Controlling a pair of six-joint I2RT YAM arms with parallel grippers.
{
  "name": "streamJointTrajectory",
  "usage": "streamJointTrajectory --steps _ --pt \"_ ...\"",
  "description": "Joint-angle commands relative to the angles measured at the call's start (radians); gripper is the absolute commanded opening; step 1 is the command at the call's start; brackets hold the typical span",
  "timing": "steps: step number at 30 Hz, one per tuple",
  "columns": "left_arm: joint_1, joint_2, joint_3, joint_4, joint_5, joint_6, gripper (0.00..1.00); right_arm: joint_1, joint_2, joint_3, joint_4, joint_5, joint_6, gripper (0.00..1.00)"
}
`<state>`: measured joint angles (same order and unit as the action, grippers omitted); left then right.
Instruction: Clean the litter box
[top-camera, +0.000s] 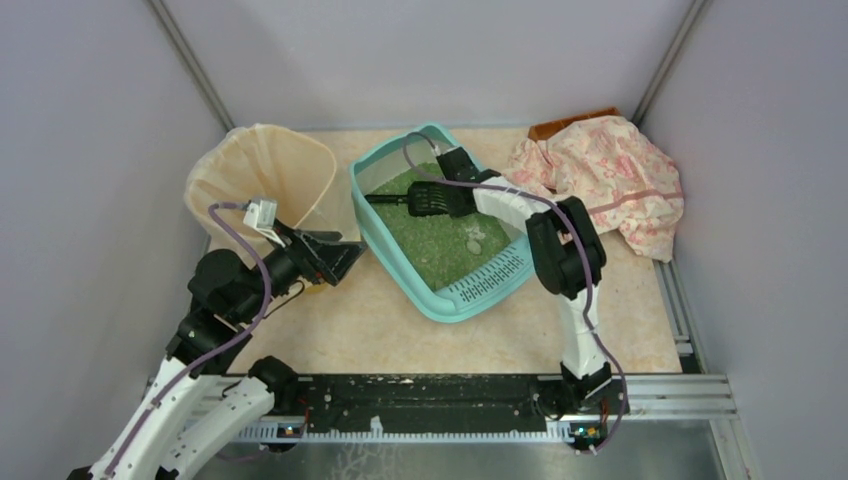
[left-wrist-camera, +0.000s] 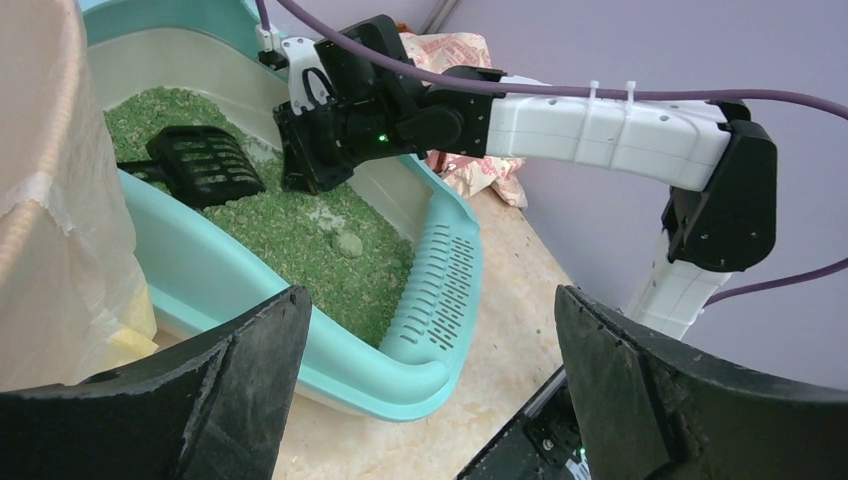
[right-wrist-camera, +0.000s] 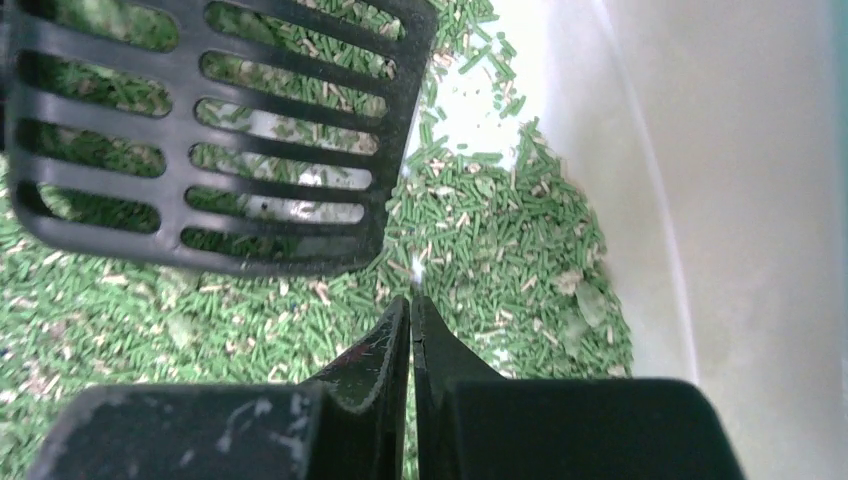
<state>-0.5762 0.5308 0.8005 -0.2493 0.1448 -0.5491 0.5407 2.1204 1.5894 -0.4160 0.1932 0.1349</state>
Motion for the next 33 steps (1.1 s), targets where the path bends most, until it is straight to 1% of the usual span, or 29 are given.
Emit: streamJointTrajectory --steps 1,3,4,5,7,8,9,10,13,14,15,16,17,20,22,25,27,33 --pt "-0.003 0.005 -0.012 0.048 0.021 -0.012 0.96 0.004 -0.131 0.005 0.011 -0.031 0.000 0.05" --pt "-0.002 0.007 -0.016 0.056 0.018 -0.014 0.96 0.014 -0.130 0.043 0.009 -0.051 -0.012 0.10" --pt "-0.002 0.010 -0.018 0.060 0.019 -0.016 0.96 0.018 -0.115 0.078 -0.009 -0.056 -0.015 0.14" --pt "-0.002 0.013 -0.018 0.064 0.021 -0.018 0.96 0.022 -0.097 0.120 -0.031 -0.059 -0.018 0.19" --pt "-0.002 0.019 -0.020 0.069 0.019 -0.018 0.96 0.030 -0.054 0.199 -0.062 -0.075 -0.030 0.35" --pt "-0.003 0.022 -0.020 0.070 0.015 -0.017 0.96 0.035 -0.032 0.242 -0.077 -0.087 -0.034 0.40" --pt "-0.003 0.024 -0.020 0.072 0.011 -0.017 0.96 0.039 -0.004 0.285 -0.082 -0.095 -0.039 0.44" --pt "-0.003 0.024 -0.022 0.075 0.006 -0.017 0.96 0.044 0.014 0.313 -0.081 -0.104 -0.042 0.44" --pt "-0.001 0.024 -0.028 0.089 -0.007 -0.019 0.96 0.054 0.033 0.324 -0.007 -0.160 -0.041 0.44" --pt "-0.002 0.026 -0.027 0.091 -0.008 -0.019 0.96 0.055 0.039 0.316 0.029 -0.183 -0.038 0.43" --pt "-0.002 0.027 -0.027 0.092 -0.008 -0.020 0.96 0.056 0.049 0.316 0.067 -0.201 -0.034 0.40" --pt "-0.002 0.030 -0.026 0.093 -0.007 -0.021 0.97 0.056 0.072 0.334 0.091 -0.220 -0.032 0.35" --pt "-0.002 0.033 -0.025 0.094 -0.007 -0.021 0.96 0.055 0.099 0.356 0.102 -0.233 -0.036 0.29" --pt "-0.002 0.046 -0.018 0.094 -0.008 -0.020 0.96 0.054 0.199 0.439 0.129 -0.233 -0.054 0.17" --pt "-0.002 0.056 -0.005 0.092 -0.007 -0.017 0.96 0.052 0.256 0.489 0.141 -0.207 -0.059 0.13" --pt "-0.002 0.074 0.018 0.082 -0.007 -0.009 0.96 0.041 0.307 0.519 0.158 -0.179 -0.048 0.13" --pt "-0.003 0.081 0.029 0.074 -0.007 -0.006 0.96 0.033 0.302 0.489 0.181 -0.156 -0.040 0.15" --pt "-0.003 0.105 0.000 0.124 0.015 -0.029 0.96 0.007 0.176 0.227 0.268 -0.156 -0.047 0.17"
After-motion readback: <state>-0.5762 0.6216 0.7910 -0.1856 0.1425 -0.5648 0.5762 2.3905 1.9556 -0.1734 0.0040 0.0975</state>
